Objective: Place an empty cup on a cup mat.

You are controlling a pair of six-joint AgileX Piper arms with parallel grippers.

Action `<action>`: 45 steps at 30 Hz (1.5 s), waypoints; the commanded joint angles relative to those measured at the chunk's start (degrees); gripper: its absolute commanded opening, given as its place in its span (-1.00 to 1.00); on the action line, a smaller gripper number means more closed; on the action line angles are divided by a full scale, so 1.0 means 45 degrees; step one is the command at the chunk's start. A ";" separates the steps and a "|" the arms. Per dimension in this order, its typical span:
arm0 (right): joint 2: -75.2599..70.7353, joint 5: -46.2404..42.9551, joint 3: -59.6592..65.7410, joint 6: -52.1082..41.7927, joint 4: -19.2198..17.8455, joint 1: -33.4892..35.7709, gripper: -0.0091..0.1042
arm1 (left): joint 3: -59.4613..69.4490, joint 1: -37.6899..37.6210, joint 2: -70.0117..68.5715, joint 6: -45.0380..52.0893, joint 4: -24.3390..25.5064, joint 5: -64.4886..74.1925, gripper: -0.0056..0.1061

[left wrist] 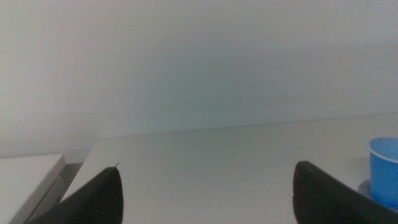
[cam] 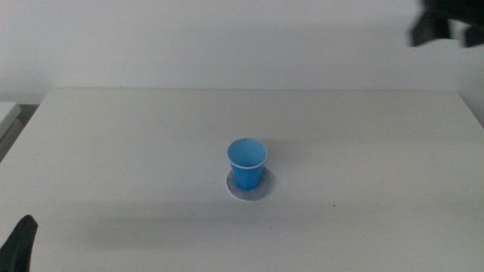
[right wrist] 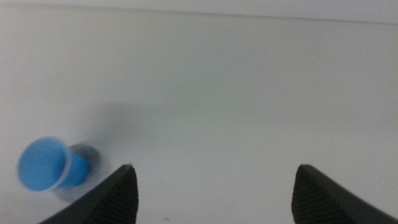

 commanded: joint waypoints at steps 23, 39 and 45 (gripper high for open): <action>-1.2171 -0.5778 1.2899 -0.0275 -0.0858 -0.2129 0.68 | -0.0005 -0.0042 -0.0047 -0.0036 -0.0042 -0.0065 0.78; -1.6625 -0.8236 1.7543 -0.0173 -0.0770 -0.2106 0.68 | -0.0005 -0.0042 -0.0047 -0.0036 -0.0042 -0.0065 0.78; -1.8330 -0.8891 1.8907 -0.0041 -0.1021 -0.2106 0.68 | -0.0005 -0.0042 -0.0047 -0.0036 -0.0042 -0.0065 0.78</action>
